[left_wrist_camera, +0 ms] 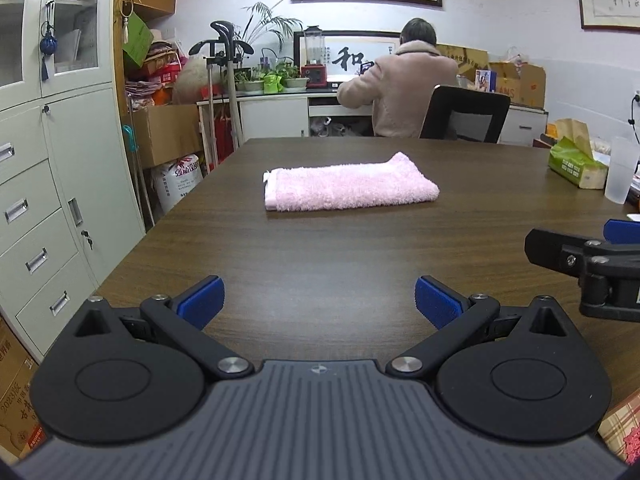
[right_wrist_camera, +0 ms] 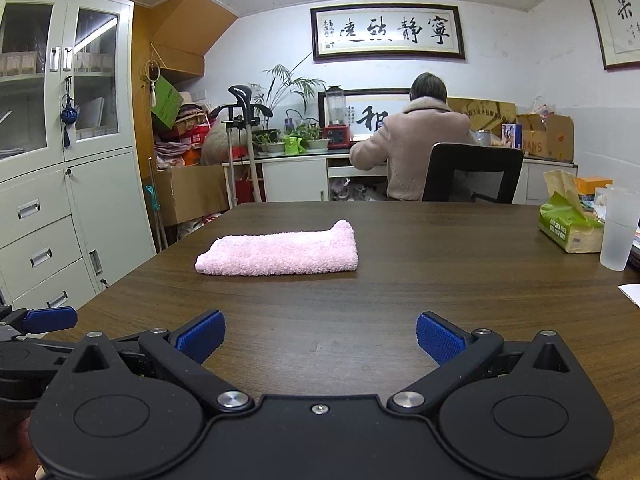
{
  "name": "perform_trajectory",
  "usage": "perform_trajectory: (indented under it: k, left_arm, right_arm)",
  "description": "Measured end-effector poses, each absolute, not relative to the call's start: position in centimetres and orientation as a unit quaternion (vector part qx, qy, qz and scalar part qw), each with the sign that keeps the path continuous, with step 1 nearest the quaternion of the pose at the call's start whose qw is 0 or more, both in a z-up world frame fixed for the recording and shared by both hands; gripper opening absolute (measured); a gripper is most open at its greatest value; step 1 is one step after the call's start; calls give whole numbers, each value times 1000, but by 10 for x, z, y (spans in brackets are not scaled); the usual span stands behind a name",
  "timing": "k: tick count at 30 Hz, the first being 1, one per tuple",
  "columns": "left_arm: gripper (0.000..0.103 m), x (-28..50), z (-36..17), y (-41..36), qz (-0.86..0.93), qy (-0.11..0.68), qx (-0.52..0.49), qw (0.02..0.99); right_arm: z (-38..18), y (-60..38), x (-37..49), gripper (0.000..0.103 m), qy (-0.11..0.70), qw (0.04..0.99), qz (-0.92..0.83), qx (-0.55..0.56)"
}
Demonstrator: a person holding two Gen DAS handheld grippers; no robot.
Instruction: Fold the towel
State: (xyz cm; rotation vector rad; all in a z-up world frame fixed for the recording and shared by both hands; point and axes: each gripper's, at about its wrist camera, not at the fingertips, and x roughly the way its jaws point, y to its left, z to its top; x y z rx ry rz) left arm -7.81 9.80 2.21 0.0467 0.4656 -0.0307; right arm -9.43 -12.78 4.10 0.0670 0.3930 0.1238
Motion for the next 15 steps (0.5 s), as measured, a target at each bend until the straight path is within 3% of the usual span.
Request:
perform_trajectory:
  k: [15]
  left_arm:
    - [103,-71,19,98,-15,224,19,974]
  right_arm:
    - [31,-134,-89,102,204,977,55,41]
